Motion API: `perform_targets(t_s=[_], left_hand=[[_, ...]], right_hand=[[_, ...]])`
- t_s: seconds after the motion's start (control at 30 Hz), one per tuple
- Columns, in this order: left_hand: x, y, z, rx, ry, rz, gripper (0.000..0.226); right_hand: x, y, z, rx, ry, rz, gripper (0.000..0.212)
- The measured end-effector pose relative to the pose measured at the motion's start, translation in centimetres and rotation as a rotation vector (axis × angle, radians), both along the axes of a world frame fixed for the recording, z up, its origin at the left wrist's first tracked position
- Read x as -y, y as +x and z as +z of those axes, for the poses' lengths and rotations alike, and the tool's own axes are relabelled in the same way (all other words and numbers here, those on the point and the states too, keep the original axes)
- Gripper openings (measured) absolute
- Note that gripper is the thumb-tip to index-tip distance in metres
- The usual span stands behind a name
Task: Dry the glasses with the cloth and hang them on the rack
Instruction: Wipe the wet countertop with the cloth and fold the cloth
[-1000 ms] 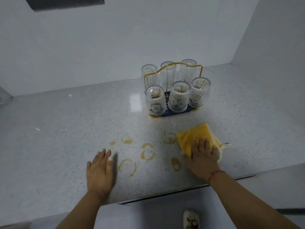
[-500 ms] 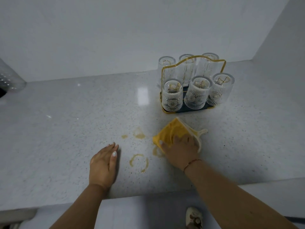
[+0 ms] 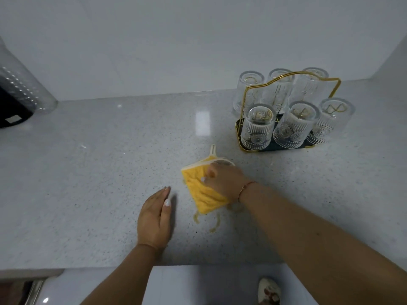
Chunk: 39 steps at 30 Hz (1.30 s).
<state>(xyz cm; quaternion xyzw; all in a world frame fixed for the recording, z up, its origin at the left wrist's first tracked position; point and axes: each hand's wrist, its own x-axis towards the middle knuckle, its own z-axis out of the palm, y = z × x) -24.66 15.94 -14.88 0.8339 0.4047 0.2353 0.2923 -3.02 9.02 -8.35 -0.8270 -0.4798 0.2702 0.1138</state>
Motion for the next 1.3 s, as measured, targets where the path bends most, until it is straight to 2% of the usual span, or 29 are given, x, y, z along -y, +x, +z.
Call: perform_targets(t_s=[0.07,0.17,0.37,0.5,0.57,0.7,0.8,0.87,1.1,1.3], left_hand=[[-0.1,0.0,0.0,0.002,-0.009,0.002,0.065],[-0.1,-0.1,0.1,0.011,-0.019,0.003,0.067],[0.0,-0.4,0.3,0.110,-0.092,0.070,0.066],[-0.3,-0.8,0.2,0.136,-0.113,0.072,0.064],[-0.3,-0.7,0.1,0.127,-0.105,0.070,0.065],[-0.2,-0.8,0.2,0.136,-0.125,0.088,0.067],[-0.1,-0.9,0.1,0.122,-0.108,0.076,0.067],[0.0,-0.9,0.2,0.120,-0.105,0.076,0.068],[0.3,-0.5,0.4,0.082,-0.073,0.067,0.072],[0.4,-0.3,-0.1,-0.007,-0.025,0.057,0.074]], right_hand=[[-0.7,-1.1,-0.2,0.168,-0.030,-0.019,0.057],[-1.7,-3.9,-1.3,0.055,-0.132,0.051,0.070],[-1.8,-4.5,-1.3,0.051,-0.097,0.217,0.055],[-1.1,-6.6,-0.8,0.241,0.048,0.077,0.044],[-0.4,-8.1,-1.8,0.185,0.090,0.055,0.053],[2.2,-9.0,-2.7,0.085,0.059,0.204,0.059],[3.5,-9.4,-1.9,0.204,0.185,0.138,0.063],[3.7,-9.9,-2.0,0.323,0.263,0.038,0.053],[8.2,-8.7,-5.5,0.284,0.099,0.176,0.054],[13.0,-4.1,-5.5,0.363,0.039,0.145,0.052]])
